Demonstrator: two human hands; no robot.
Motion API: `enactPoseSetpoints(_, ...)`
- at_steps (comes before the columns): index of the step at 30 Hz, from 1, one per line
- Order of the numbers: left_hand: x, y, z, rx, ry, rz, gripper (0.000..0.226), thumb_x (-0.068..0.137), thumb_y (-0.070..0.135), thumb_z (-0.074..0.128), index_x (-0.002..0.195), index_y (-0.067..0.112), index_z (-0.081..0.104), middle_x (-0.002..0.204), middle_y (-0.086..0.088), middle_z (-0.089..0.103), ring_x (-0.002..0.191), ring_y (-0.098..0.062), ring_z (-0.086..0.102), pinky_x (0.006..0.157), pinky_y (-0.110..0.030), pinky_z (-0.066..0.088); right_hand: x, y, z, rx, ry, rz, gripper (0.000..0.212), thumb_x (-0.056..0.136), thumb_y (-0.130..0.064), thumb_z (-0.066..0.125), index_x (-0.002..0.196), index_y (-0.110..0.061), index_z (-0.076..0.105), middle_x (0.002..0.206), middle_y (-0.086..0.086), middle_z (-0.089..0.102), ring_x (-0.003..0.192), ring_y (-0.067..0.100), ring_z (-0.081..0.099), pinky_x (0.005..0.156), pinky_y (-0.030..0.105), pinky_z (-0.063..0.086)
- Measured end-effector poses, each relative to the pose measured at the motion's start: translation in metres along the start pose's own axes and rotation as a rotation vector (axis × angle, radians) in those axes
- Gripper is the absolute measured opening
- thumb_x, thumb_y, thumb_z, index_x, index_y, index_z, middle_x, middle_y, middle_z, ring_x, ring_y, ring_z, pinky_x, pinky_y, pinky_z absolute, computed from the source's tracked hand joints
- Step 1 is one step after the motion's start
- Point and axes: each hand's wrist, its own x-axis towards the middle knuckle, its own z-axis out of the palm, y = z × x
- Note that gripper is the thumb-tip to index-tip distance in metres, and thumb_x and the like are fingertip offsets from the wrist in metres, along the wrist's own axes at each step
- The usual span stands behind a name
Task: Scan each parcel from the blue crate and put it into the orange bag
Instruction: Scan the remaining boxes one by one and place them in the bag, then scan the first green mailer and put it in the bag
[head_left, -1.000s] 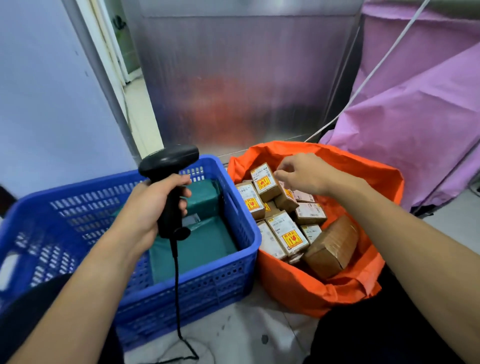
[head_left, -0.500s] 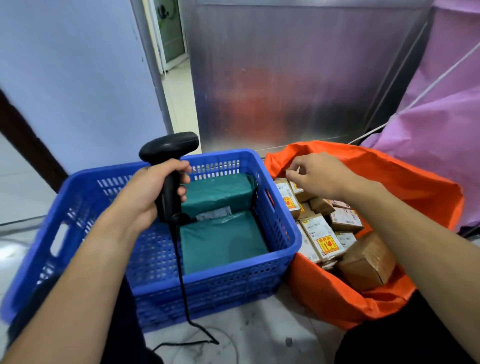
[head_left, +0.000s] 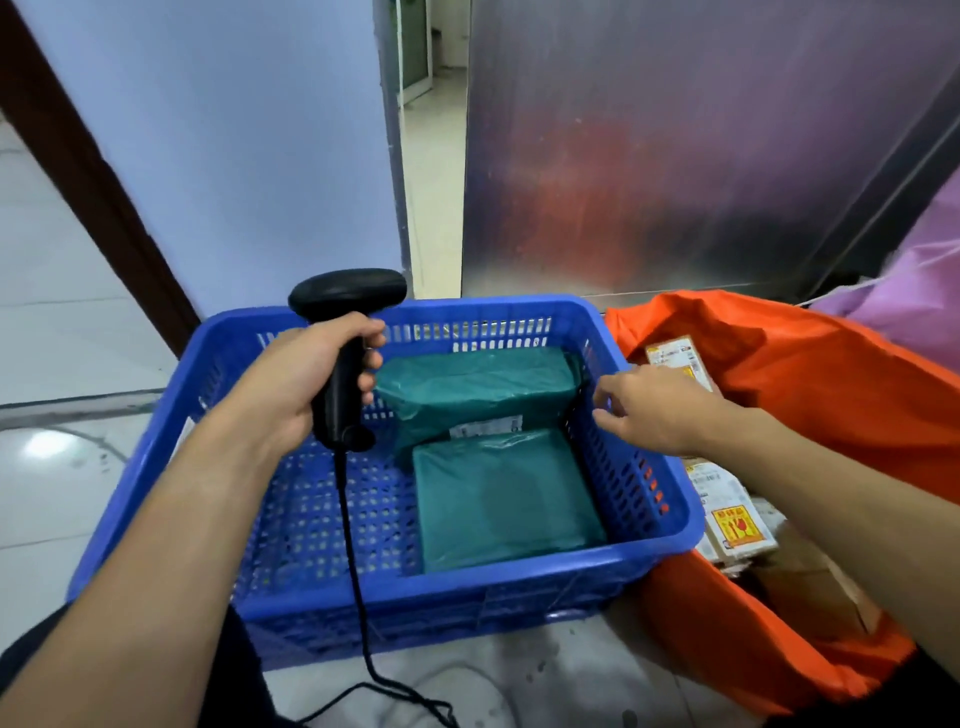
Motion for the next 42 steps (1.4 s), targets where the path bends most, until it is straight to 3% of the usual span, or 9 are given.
enactPoseSetpoints(8,0.013,0.012,-0.009,0.045,0.009,0.055,0.017,0.097,0.024,0.065,0.085,0.012,0.066,0.063,-0.001,0.060,0.048,-0.013,0.049,0.047,-0.022,0.047,0.044,-0.004,0.021,-0.150,-0.141,0.027,0.036,0.100,-0.055,0.049,0.113,-0.025,0.064,0.113,0.005,0.071,0.104,0.029,0.066,0.077,0.036,0.048)
enactPoseSetpoints(12,0.015,0.017,-0.002,0.044,-0.013,0.074,0.017,0.098,0.025,0.066,0.086,0.012,0.066,0.064,0.000,0.061,0.048,-0.012,0.050,0.051,-0.025,0.046,0.068,-0.018,0.047,-0.167,-0.295,0.031,0.042,0.100,-0.050,0.052,0.122,-0.016,0.062,0.127,0.012,0.065,0.117,0.033,0.062,0.091,0.040,0.048)
enactPoseSetpoints(14,0.018,0.016,0.000,0.052,-0.007,0.072,0.017,0.097,0.025,0.067,0.085,0.012,0.067,0.064,-0.001,0.062,0.049,-0.013,0.050,0.051,-0.025,0.047,0.079,-0.025,0.063,-0.145,-0.281,0.026,0.048,0.101,-0.048,0.052,0.134,-0.013,0.053,0.136,0.012,0.056,0.127,0.033,0.056,0.098,0.044,0.046)
enactPoseSetpoints(16,0.022,0.013,0.000,0.063,0.008,0.061,0.017,0.095,0.026,0.069,0.086,0.012,0.069,0.065,-0.001,0.063,0.050,-0.013,0.051,0.053,-0.026,0.048,0.090,-0.031,0.072,-0.120,-0.197,0.021,0.051,0.101,-0.044,0.053,0.138,-0.011,0.045,0.137,0.011,0.048,0.132,0.031,0.049,0.096,0.044,0.046)
enactPoseSetpoints(21,0.027,0.012,0.005,0.071,-0.006,0.055,0.017,0.094,0.027,0.070,0.082,0.014,0.069,0.065,0.001,0.064,0.051,-0.013,0.052,0.054,-0.025,0.048,0.118,-0.028,0.087,-0.256,-0.127,0.043,0.051,0.099,-0.038,0.059,0.137,-0.009,0.041,0.134,0.010,0.048,0.127,0.031,0.051,0.094,0.044,0.047)
enactPoseSetpoints(25,0.026,0.013,0.005,0.086,-0.004,0.054,0.017,0.093,0.029,0.070,0.084,0.015,0.071,0.067,0.001,0.065,0.051,-0.012,0.053,0.054,-0.025,0.050,0.137,-0.027,0.103,-0.520,-0.083,0.052,0.034,0.104,-0.022,0.047,0.135,-0.009,0.045,0.131,0.010,0.054,0.119,0.029,0.056,0.092,0.040,0.046)
enactPoseSetpoints(28,0.024,0.013,0.007,0.084,-0.009,0.059,0.016,0.092,0.029,0.071,0.085,0.015,0.071,0.067,0.001,0.066,0.052,-0.013,0.053,0.055,-0.026,0.049,0.150,-0.029,0.104,-0.599,-0.097,0.031,0.034,0.107,-0.027,0.045,0.134,-0.007,0.049,0.129,0.013,0.058,0.114,0.030,0.060,0.090,0.040,0.046)
enactPoseSetpoints(36,0.023,0.017,0.007,0.000,0.084,0.092,0.013,0.090,0.025,0.071,0.081,0.015,0.068,0.065,0.000,0.064,0.051,-0.015,0.050,0.053,-0.025,0.047,0.171,-0.034,0.085,-0.789,-0.123,-0.222,0.031,0.108,-0.015,0.037,0.122,-0.019,0.064,0.112,0.002,0.072,0.101,0.023,0.070,0.073,0.031,0.046)
enactPoseSetpoints(42,0.019,0.018,0.006,-0.015,0.066,0.109,0.013,0.091,0.024,0.071,0.085,0.013,0.069,0.063,0.000,0.064,0.051,-0.014,0.051,0.052,-0.025,0.047,0.162,-0.043,0.074,-0.805,-0.153,-0.281,0.030,0.104,-0.018,0.043,0.112,-0.020,0.072,0.109,0.001,0.075,0.101,0.024,0.071,0.082,0.034,0.052)
